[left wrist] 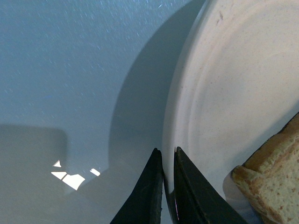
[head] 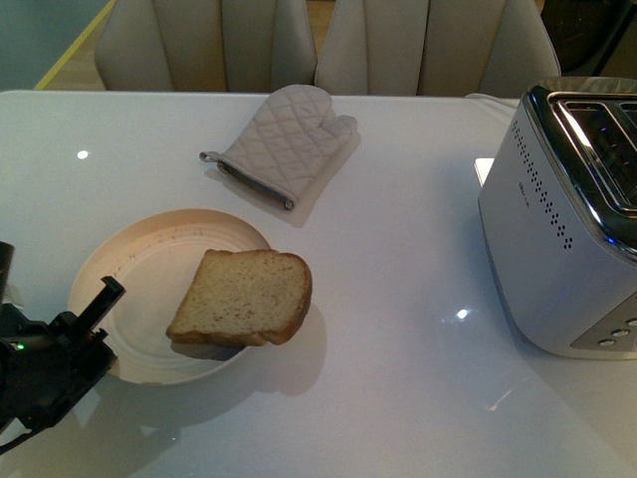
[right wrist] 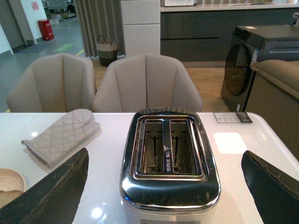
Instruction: Put bread into toaster
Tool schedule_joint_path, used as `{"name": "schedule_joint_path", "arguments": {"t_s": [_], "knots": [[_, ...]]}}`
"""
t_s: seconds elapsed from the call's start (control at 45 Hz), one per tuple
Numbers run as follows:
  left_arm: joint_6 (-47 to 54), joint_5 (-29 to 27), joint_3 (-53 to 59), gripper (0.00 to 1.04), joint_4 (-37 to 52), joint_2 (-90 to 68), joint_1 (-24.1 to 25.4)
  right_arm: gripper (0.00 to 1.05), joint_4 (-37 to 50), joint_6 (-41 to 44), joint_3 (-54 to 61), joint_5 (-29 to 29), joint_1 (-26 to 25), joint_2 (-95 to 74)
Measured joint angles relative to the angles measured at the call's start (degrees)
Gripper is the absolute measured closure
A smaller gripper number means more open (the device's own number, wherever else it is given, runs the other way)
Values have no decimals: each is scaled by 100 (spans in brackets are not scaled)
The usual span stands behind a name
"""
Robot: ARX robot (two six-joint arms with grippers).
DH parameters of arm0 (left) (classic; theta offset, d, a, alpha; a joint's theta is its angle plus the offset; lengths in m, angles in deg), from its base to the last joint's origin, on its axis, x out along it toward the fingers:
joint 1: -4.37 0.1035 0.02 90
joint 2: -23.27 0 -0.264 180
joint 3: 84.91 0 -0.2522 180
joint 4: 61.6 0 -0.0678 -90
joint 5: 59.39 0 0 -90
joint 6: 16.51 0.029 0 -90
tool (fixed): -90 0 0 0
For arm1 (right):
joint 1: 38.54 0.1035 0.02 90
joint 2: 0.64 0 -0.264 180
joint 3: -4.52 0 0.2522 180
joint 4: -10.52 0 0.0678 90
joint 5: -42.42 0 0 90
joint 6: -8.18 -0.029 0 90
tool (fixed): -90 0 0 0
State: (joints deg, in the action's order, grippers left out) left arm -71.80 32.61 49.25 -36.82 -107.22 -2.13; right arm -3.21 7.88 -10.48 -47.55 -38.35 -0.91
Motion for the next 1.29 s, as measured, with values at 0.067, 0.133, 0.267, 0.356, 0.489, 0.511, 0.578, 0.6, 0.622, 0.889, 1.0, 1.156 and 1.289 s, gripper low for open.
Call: {"name": "schedule_joint_path", "arguments": {"t_s": [0.067, 0.133, 0.267, 0.356, 0.489, 0.511, 0.578, 0.6, 0.622, 0.889, 1.0, 1.156, 1.289], "knots": [[-284, -46, -22, 101, 0, -9, -203, 9, 0, 0, 0, 0, 0, 0], [-557, -52, -46, 101, 31, -20, -396, 9, 0, 0, 0, 0, 0, 0], [-693, -81, -26, 85, 103, -57, -496, 9, 0, 0, 0, 0, 0, 0], [-693, -87, 37, 71, 208, -26, -479, 9, 0, 0, 0, 0, 0, 0], [-507, -247, 398, 45, 332, 544, -234, 9, 0, 0, 0, 0, 0, 0], [-461, -286, 472, 41, 378, 688, -181, 9, 0, 0, 0, 0, 0, 0], [-205, -433, 710, 30, 452, 1250, -17, 9, 0, 0, 0, 0, 0, 0], [-66, -531, 841, 25, 472, 1596, 57, 9, 0, 0, 0, 0, 0, 0], [81, -601, 929, 22, 479, 1845, 107, 9, 0, 0, 0, 0, 0, 0], [1670, -498, 1720, 18, 1248, 4559, 584, 9, 0, 0, 0, 0, 0, 0], [3220, -210, 2409, 37, 2979, 4352, 629, 9, 0, 0, 0, 2, 0, 0], [4802, -212, 2706, 62, 3482, 5200, 647, 9, -4, 0, 0, 4, 0, 4], [5313, -199, 2988, 91, 2723, 6094, 645, 9, -4, 0, 0, 7, 0, 2]]}}
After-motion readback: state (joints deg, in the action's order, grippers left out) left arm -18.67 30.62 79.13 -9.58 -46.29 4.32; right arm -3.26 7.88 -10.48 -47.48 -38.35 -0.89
